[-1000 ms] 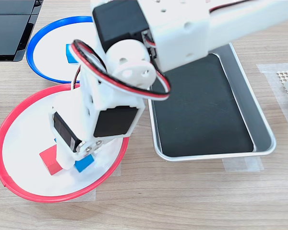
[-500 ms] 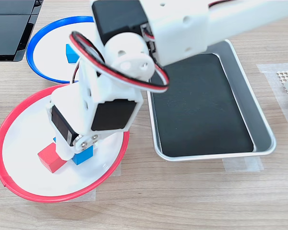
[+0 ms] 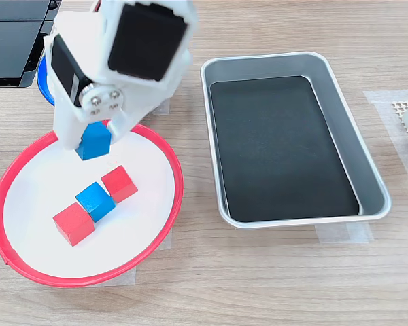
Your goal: Relocate any misplaced blocks to their matching dishes.
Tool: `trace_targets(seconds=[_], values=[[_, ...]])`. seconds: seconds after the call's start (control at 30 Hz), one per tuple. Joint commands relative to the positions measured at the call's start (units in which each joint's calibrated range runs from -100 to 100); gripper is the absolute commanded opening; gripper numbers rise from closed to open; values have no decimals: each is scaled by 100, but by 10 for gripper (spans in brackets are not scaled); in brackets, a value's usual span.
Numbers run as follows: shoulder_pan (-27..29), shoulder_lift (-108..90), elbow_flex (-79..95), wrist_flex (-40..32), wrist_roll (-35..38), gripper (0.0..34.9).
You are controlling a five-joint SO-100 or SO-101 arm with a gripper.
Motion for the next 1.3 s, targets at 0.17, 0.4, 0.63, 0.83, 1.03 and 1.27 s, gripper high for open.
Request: trace_targets(seconds=[0.17,0.4,0.63,0.83,1.03,1.27], values=[[892,-344,-183,-261,352,4],[1250,-71,81,-575,523,4],[1438,278,172,-633,635,4],[1466,543,81,-558,703,30],[1466,577,44,-71,796,177],[1560,398,90,333,801,178]])
